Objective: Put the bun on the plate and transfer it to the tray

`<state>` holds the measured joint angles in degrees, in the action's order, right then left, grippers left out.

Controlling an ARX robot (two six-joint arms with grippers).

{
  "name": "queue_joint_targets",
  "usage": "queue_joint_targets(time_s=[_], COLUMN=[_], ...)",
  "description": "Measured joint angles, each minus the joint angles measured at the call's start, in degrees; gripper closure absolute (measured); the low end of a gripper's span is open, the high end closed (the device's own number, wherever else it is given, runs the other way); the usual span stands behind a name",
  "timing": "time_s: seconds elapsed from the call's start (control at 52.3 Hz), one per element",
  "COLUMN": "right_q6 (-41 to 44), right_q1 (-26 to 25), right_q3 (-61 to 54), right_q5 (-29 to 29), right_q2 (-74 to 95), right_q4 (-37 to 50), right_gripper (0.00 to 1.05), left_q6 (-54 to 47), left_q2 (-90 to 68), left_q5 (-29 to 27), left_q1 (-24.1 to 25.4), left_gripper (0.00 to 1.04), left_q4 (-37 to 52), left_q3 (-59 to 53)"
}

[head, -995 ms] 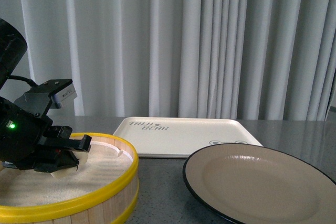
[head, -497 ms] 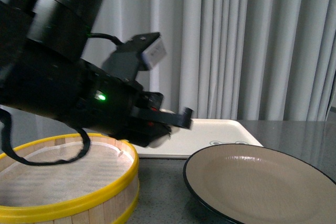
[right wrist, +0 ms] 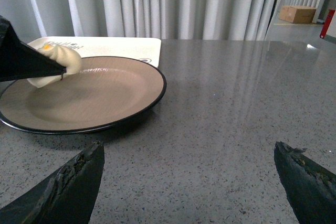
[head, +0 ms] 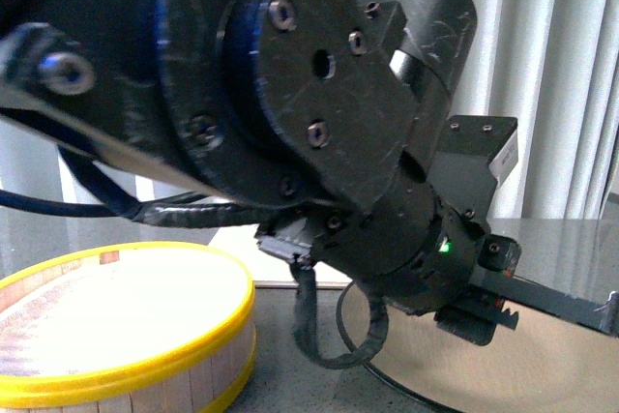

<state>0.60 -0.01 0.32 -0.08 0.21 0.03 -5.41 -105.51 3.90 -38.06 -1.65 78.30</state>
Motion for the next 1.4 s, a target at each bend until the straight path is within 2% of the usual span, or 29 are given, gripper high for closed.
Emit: queue_joint_targets(time_s=[0.268, 0.612, 0.727, 0.899, 1.033, 1.148, 1.224, 1.397], right_q6=[0.0, 0.0, 0.0, 0.0, 0.0, 0.0, 0.0, 0.0], right_q1=[0.0, 0.0, 0.0, 0.0, 0.0, 0.0, 0.0, 0.0], right_q3=[0.0, 0.0, 0.0, 0.0, 0.0, 0.0, 0.0, 0.0], right_q5=[0.0, 0.0, 0.0, 0.0, 0.0, 0.0, 0.0, 0.0], right_q2=[0.0, 0.0, 0.0, 0.0, 0.0, 0.0, 0.0, 0.0], right_q4=[0.0, 0.0, 0.0, 0.0, 0.0, 0.0, 0.0, 0.0], right_gripper=[0.09, 0.09, 0.09, 0.09, 0.09, 0.09, 0.09, 0.09], left_q6=[1.2, 4.5, 5.1, 6.4, 7.1, 7.9, 8.5, 9.5], left_q2=[-5.2, -9.4, -10.1, -11.0, -11.3, -12.2, -13.2, -14.4], left_q5=[-0.7, -1.4, -2.3, -2.9, -3.3, -5.7, -7.9, -7.8], left_q1=[-0.4, -2.3, -3.5, -4.7, -5.2, -5.5, -5.6, -5.8], left_gripper=[0.99, 0.99, 0.85, 0.57, 0.41, 0.17, 0.06, 0.07], left_q4=[-3.5, -4.7, -5.2, -7.0, -7.0, -7.3, -7.8, -9.7], left_q3=[7.4, 9.5, 10.7, 12.0, 12.1, 13.9, 15.7, 18.1])
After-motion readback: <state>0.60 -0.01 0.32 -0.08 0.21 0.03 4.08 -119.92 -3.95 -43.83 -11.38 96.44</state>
